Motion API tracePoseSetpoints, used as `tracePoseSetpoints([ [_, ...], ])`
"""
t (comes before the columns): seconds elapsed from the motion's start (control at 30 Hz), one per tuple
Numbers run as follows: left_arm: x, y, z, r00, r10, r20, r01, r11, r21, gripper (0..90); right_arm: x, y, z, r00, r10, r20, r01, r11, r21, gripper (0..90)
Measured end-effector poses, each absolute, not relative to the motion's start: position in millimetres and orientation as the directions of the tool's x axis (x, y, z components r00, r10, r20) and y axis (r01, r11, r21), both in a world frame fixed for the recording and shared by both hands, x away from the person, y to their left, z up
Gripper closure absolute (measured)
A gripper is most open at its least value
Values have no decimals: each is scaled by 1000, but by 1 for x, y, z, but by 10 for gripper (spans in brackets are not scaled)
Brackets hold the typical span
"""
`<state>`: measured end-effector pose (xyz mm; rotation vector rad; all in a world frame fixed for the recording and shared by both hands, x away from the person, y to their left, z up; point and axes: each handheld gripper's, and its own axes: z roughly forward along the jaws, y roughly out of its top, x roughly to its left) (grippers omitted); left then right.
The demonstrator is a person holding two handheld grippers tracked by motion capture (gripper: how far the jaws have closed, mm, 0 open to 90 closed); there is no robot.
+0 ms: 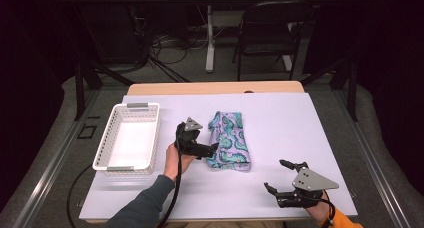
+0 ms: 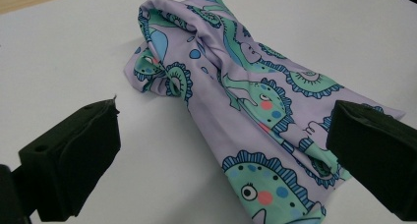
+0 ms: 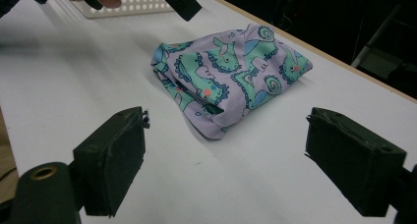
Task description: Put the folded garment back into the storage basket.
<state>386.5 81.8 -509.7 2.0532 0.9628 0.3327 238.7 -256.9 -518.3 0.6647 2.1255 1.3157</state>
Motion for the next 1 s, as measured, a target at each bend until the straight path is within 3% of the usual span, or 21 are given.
tracePoseSetpoints([
  [1.0, 428, 46, -527, 615, 767, -184, 648, -358, 673, 0, 238, -256, -519, -726, 659, -194, 126, 406, 905, 146],
])
